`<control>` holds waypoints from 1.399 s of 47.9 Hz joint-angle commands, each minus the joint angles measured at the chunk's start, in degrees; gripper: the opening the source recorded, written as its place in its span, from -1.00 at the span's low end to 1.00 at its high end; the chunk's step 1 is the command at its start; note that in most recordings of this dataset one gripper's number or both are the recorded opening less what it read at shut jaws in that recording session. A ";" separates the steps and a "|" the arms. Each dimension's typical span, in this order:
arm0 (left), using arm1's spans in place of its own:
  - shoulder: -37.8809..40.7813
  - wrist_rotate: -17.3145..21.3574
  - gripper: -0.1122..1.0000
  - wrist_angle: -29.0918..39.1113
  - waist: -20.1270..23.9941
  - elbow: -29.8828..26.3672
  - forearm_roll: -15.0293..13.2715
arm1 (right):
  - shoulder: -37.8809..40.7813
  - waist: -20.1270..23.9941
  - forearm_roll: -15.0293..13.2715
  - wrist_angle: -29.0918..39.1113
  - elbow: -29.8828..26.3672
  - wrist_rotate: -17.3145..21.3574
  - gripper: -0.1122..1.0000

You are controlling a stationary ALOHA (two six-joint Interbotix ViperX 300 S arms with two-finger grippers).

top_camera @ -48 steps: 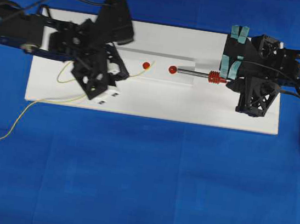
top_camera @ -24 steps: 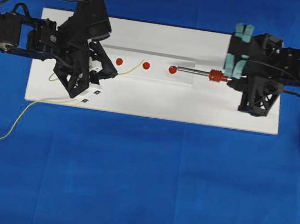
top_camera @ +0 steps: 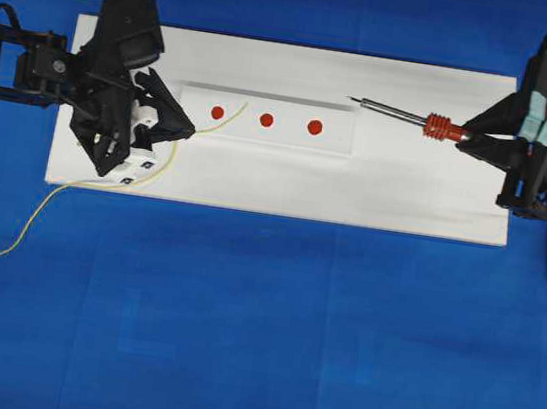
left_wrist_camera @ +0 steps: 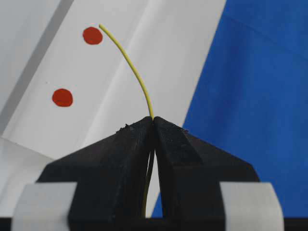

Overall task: Touch the tip of the soldering iron to the tip of the solder at the mark.
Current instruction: 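Withdraw both grippers away from the red-dot strip, then lower the solder wire and iron back onto the table near the front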

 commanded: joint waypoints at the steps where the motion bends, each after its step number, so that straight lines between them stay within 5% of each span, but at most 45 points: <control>1: -1.41 -0.09 -0.74 -1.05 0.00 -0.26 0.09 | 0.00 -0.18 -0.09 -0.53 -0.44 0.18 -0.68; 17: -4.92 -2.29 -0.74 -5.98 -5.98 2.55 -0.09 | -2.11 2.37 1.49 -2.55 -0.44 6.24 -0.68; 33: -8.35 -8.09 -0.74 -10.81 -20.57 6.50 -0.18 | -2.55 21.18 1.41 -11.25 -0.18 12.66 -0.68; 47: -2.72 -7.73 -0.74 -15.12 -31.46 8.79 -0.09 | 8.79 31.55 1.58 -22.32 -0.09 12.66 -0.68; 67: 12.39 -0.88 -0.74 -29.09 -34.54 10.55 -0.09 | 31.64 39.29 3.69 -39.38 -0.09 13.01 -0.68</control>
